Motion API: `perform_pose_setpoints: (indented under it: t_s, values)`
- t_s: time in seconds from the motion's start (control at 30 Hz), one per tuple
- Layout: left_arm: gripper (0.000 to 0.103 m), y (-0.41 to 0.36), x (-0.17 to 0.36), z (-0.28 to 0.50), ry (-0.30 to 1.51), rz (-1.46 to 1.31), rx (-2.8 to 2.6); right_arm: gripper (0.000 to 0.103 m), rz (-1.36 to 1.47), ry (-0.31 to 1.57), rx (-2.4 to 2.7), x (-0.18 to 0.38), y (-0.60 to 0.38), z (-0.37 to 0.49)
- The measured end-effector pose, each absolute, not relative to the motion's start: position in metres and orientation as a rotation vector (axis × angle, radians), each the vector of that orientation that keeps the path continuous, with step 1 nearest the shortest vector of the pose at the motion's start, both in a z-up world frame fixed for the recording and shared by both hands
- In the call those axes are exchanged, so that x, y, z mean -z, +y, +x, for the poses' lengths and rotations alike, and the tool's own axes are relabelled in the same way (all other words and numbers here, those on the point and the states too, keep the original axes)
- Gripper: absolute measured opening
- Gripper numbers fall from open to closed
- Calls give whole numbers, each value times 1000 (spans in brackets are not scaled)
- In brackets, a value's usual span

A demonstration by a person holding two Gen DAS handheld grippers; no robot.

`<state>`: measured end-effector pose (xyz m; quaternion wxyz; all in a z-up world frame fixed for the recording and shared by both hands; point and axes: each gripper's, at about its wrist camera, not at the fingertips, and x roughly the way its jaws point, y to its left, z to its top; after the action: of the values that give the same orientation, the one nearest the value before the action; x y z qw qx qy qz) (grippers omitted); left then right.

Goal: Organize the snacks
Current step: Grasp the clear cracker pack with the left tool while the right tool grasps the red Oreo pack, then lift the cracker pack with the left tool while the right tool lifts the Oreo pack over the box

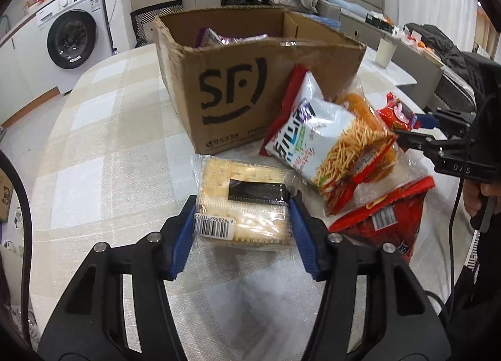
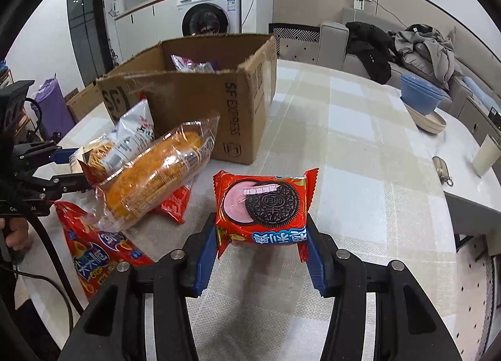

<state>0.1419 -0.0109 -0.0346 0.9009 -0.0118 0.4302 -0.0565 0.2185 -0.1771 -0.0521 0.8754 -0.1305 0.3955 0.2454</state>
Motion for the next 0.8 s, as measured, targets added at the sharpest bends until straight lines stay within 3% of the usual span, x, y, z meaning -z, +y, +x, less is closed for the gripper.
perform_pose_setpoints:
  t_s: [0.8]
  values:
    - [54, 30, -40, 95, 680, -113, 62, 51, -164, 641, -532, 0, -187, 192]
